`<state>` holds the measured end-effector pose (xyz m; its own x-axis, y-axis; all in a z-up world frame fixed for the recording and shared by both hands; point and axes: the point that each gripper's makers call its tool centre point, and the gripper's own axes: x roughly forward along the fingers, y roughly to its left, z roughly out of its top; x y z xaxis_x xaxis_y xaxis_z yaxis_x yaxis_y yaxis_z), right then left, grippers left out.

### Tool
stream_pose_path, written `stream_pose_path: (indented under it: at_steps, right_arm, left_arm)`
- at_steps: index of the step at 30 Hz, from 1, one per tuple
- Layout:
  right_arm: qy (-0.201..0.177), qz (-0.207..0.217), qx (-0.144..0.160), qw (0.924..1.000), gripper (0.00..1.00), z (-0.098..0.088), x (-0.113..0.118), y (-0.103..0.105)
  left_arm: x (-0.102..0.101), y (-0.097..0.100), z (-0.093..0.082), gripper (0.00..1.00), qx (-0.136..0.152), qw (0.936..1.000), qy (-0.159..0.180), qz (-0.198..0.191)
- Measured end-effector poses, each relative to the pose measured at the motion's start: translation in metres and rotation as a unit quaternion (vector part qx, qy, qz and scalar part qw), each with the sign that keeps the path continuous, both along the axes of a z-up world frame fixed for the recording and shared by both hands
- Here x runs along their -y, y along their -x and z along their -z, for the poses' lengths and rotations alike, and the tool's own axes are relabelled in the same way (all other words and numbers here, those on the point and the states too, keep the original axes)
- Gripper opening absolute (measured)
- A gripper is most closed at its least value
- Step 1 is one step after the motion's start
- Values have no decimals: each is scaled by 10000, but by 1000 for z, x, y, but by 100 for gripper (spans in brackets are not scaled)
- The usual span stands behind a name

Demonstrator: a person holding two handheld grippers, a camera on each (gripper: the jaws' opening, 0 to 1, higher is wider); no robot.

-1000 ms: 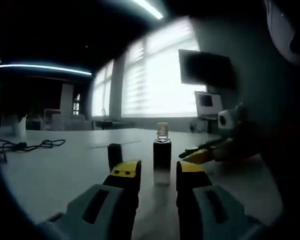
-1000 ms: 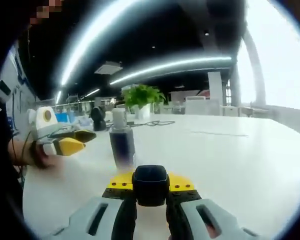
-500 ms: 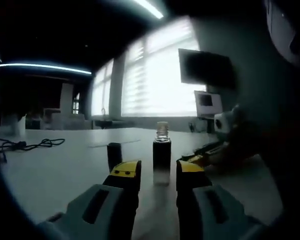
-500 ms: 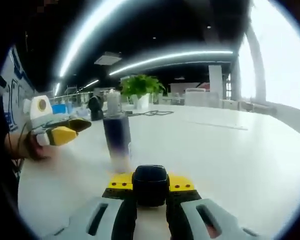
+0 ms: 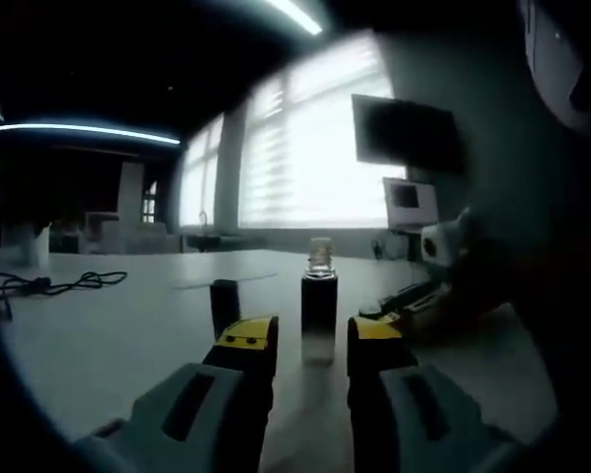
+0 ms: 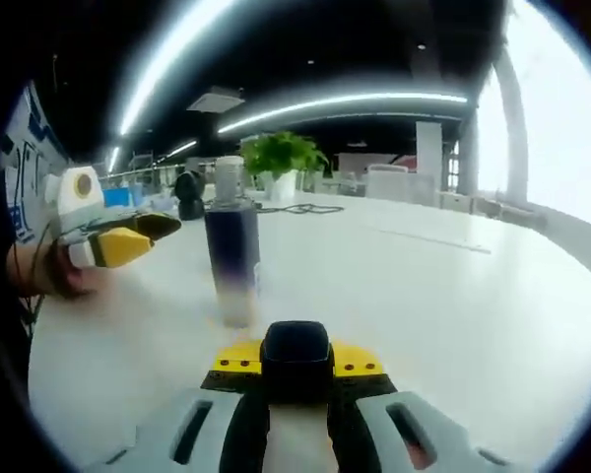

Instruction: Pick up cosmetic bottle twist off cap place on table pick up cap screw tight cap place on table

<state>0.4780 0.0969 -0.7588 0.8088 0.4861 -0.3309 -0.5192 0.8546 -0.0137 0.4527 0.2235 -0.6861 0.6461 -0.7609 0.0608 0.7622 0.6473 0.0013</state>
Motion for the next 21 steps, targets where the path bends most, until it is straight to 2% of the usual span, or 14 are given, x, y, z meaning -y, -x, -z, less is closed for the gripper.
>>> stream_pose_path:
  at_steps: [7,11,14,16,17,21]
  right_arm:
    - [-19,-31,-12,10000,16,0,0,1]
    - [-53,-84,-26,9999,34,0,-3,3]
    - [-52,-158,17,9999,43,-1,-5,3]
    - [-148,-218,254,9993,48,-10,-8,6]
    - [-325,-228,387,9985,50,-18,-8,11]
    - [-703,-183,729,9947,50,-35,-4,36]
  left_arm:
    - [1,0,1,19,-5,10000,-30,14]
    - [2,0,1,19,-16,10000,-39,12]
    - [2,0,1,19,-18,10000,-46,10]
    - [2,0,2,19,-21,10000,-52,11]
    - [2,0,2,19,-23,10000,-53,8]
    - [2,0,2,19,-41,10000,-47,25]
